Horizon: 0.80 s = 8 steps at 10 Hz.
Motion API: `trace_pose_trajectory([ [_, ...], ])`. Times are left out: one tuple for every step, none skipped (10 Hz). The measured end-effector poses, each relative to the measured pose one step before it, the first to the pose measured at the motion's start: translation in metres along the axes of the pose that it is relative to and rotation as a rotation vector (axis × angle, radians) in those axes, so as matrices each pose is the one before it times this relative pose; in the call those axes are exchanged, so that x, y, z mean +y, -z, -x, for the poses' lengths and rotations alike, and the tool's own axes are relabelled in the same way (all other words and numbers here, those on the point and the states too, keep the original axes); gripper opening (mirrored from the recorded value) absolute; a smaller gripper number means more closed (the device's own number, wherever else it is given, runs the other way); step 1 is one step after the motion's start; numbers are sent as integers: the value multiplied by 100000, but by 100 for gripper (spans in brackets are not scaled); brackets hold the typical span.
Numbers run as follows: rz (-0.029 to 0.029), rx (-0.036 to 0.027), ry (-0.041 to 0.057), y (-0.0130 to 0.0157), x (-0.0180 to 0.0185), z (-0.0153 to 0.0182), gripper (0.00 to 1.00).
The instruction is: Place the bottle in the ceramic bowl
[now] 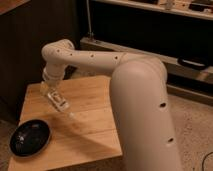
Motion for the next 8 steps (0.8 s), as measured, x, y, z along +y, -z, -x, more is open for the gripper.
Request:
trace_pose_trajectory([
  [3379, -1151, 2558, -565, 1349, 1844, 0],
  [2491, -246, 2957, -571, 1560, 1242, 0],
  [2485, 60, 3697, -524, 1832, 1057, 0],
  [3151, 503, 4726, -859, 2455, 1021, 0],
  [2230, 522, 3242, -698, 1784, 682, 0],
  [2460, 818, 4332, -995, 2153, 915, 0],
  [2935, 720, 5266, -1187, 1822, 1042, 0],
  [2062, 112, 3065, -838, 700, 548, 0],
])
